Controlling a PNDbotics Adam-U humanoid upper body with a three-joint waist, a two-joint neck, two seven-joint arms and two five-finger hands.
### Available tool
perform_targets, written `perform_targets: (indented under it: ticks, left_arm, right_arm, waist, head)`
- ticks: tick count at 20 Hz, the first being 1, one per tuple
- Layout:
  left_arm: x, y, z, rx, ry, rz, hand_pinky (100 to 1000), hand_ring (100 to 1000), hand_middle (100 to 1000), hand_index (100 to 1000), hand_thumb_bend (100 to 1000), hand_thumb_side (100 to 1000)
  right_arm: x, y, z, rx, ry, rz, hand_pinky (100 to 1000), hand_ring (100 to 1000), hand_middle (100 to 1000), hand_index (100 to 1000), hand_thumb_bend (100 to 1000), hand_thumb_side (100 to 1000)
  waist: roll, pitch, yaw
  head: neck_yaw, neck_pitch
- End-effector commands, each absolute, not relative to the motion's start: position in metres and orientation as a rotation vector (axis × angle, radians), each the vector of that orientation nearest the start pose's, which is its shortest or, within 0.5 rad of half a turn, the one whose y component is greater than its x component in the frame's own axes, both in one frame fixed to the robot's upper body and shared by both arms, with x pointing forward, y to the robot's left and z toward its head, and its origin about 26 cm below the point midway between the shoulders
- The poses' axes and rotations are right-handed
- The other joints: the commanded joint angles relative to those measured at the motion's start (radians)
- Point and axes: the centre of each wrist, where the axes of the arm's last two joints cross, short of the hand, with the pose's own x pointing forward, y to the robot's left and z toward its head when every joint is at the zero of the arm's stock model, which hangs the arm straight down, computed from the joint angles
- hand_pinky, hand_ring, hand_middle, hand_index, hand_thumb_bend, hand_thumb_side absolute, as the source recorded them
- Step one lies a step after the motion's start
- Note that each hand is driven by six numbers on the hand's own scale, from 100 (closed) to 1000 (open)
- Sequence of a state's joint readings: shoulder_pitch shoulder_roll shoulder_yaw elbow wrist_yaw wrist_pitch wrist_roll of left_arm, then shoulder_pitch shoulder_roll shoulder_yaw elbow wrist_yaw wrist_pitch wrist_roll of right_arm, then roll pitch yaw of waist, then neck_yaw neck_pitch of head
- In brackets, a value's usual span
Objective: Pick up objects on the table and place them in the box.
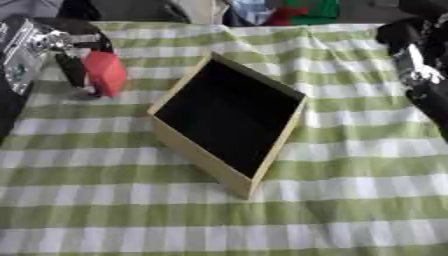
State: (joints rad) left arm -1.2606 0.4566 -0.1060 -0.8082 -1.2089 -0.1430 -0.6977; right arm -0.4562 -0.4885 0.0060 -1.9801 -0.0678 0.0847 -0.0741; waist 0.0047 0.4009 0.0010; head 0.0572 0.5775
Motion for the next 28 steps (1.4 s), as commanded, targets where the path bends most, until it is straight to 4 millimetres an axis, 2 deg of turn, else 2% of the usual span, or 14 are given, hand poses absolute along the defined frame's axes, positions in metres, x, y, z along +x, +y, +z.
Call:
perform_targets:
  ticks: [1, 2, 3, 8, 11, 12, 15, 17, 18, 19, 20, 22, 24, 28]
  left_arm:
    - [0.497, 0.257, 0.331, 1.128, -1.021, -1.644, 854, 805, 743, 812, 671, 100]
    - [0.498, 0.258, 0.330, 1.122, -1.016, -1.647, 853, 780, 694, 795, 668, 100]
    - [0.498, 0.258, 0.329, 1.119, -1.015, -1.646, 853, 777, 690, 792, 666, 100]
    - [0.498, 0.260, 0.328, 1.135, -1.071, -1.610, 840, 684, 536, 686, 627, 100]
    - [0.497, 0.260, 0.331, 1.139, -1.108, -1.580, 840, 668, 529, 662, 598, 100]
    - [0.497, 0.260, 0.332, 1.137, -1.119, -1.572, 840, 680, 571, 709, 598, 100]
    - [0.496, 0.258, 0.335, 1.129, -1.133, -1.567, 841, 695, 597, 738, 615, 100]
    - [0.496, 0.257, 0.335, 1.125, -1.135, -1.570, 840, 678, 568, 705, 600, 100]
    - [0.496, 0.257, 0.335, 1.124, -1.136, -1.570, 835, 619, 490, 636, 583, 100]
    - [0.496, 0.257, 0.334, 1.126, -1.137, -1.566, 831, 601, 467, 608, 573, 100]
    - [0.496, 0.257, 0.334, 1.132, -1.140, -1.558, 819, 553, 402, 531, 539, 100]
    - [0.496, 0.257, 0.333, 1.143, -1.152, -1.538, 816, 522, 362, 489, 489, 100]
    - [0.496, 0.257, 0.334, 1.144, -1.166, -1.524, 817, 515, 365, 491, 439, 100]
    - [0.494, 0.254, 0.341, 1.126, -1.173, -1.531, 798, 513, 379, 505, 406, 100]
  right_arm:
    - [0.306, -0.270, 0.264, -0.269, -2.356, 0.419, 912, 774, 681, 889, 100, 535]
    - [0.306, -0.270, 0.264, -0.271, -2.356, 0.417, 912, 774, 681, 889, 100, 534]
    - [0.306, -0.270, 0.264, -0.272, -2.356, 0.414, 912, 774, 681, 889, 100, 534]
    - [0.306, -0.271, 0.263, -0.273, -2.350, 0.410, 911, 775, 680, 890, 100, 534]
    - [0.305, -0.271, 0.262, -0.272, -2.345, 0.410, 911, 775, 679, 890, 100, 533]
    - [0.305, -0.271, 0.261, -0.271, -2.343, 0.410, 911, 775, 679, 890, 100, 534]
    - [0.305, -0.271, 0.260, -0.269, -2.339, 0.411, 911, 775, 678, 890, 100, 535]
    - [0.305, -0.271, 0.259, -0.268, -2.336, 0.411, 911, 776, 679, 890, 100, 534]
    - [0.305, -0.271, 0.259, -0.268, -2.336, 0.409, 911, 776, 680, 891, 100, 534]
    - [0.305, -0.271, 0.259, -0.269, -2.336, 0.405, 911, 776, 680, 891, 100, 533]
    - [0.305, -0.271, 0.259, -0.269, -2.336, 0.402, 911, 776, 680, 891, 100, 532]
    - [0.305, -0.271, 0.259, -0.269, -2.336, 0.399, 911, 777, 680, 891, 100, 533]
    - [0.305, -0.272, 0.258, -0.268, -2.333, 0.400, 911, 778, 680, 891, 100, 532]
    - [0.305, -0.272, 0.257, -0.267, -2.329, 0.398, 911, 775, 679, 891, 100, 531]
  waist:
    - [-0.002, -0.020, -0.001]
    - [-0.002, -0.020, -0.002]
    - [-0.003, -0.020, -0.002]
    - [-0.005, -0.022, -0.001]
    - [-0.007, -0.026, 0.003]
    - [-0.007, -0.027, 0.005]
    - [-0.007, -0.030, 0.006]
    - [-0.007, -0.032, 0.007]
    - [-0.007, -0.033, 0.008]
    - [-0.008, -0.033, 0.008]
    - [-0.008, -0.034, 0.009]
    - [-0.009, -0.036, 0.009]
    - [-0.009, -0.039, 0.009]
    - [-0.009, -0.047, 0.012]
  head:
    - [0.005, -0.014]
    - [0.004, -0.015]
    - [0.004, -0.015]
    - [0.004, -0.013]
    - [0.005, -0.009]
    - [0.004, -0.007]
    - [0.003, -0.007]
    - [0.003, -0.010]
    - [0.003, -0.011]
    - [0.004, -0.012]
    - [0.003, -0.013]
    - [0.003, -0.014]
    - [0.002, -0.012]
    - [-0.002, -0.002]
